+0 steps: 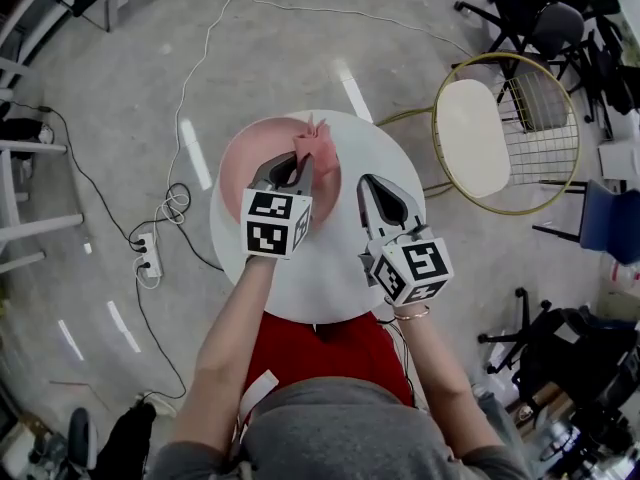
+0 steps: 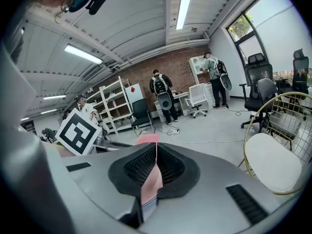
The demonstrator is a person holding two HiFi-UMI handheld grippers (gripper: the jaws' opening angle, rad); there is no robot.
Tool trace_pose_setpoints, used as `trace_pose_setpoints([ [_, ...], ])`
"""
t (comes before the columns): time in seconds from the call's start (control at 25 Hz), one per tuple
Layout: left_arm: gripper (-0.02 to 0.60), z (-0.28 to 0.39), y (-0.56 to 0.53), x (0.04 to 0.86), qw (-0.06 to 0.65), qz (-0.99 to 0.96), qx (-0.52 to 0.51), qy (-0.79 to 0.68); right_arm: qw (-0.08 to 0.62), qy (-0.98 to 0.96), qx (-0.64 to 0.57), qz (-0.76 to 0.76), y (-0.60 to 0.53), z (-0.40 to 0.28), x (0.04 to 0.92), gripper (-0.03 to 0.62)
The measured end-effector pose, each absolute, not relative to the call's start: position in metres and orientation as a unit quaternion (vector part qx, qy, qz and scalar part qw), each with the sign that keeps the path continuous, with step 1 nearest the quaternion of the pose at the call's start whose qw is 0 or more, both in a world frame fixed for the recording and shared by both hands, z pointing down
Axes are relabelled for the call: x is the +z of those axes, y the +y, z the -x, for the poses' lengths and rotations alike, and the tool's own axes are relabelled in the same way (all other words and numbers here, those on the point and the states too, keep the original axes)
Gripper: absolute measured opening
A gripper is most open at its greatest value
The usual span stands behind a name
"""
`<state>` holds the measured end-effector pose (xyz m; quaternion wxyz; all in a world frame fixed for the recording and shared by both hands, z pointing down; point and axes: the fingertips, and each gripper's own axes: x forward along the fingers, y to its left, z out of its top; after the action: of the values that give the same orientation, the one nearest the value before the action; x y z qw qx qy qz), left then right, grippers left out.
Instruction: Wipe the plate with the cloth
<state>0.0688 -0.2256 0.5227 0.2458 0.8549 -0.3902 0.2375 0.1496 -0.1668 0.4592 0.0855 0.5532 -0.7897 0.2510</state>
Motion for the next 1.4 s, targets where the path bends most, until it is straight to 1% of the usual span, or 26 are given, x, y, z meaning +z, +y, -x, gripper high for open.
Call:
trace_pose_setpoints([
  [0.24,0.035,-0.076,-0.245,0.559,0.267,-0.832,0.268,-0.406,0.094,-0.792,0.265,-0.541,-0.173,-0.152,0.474,0.029],
  [0.48,0.035,-0.063,-0.257,0.584,0.293,-0.804,0.295,-0.425,0.103,-0.802,0.273,-0.521,-0.182,-0.142,0.485,0.029],
  [0.84,0.035,-0.010,-0.270,0.601,0.316,-0.744,0.336,-0.484,0.116,-0.817,0.276,-0.493,-0.190,-0.118,0.492,0.029],
  [1.4,0.035,0.054,-0.253,0.593,0.320,-0.687,0.364,-0.541,0.125,-0.831,0.276,-0.466,-0.185,-0.088,0.491,0.029],
])
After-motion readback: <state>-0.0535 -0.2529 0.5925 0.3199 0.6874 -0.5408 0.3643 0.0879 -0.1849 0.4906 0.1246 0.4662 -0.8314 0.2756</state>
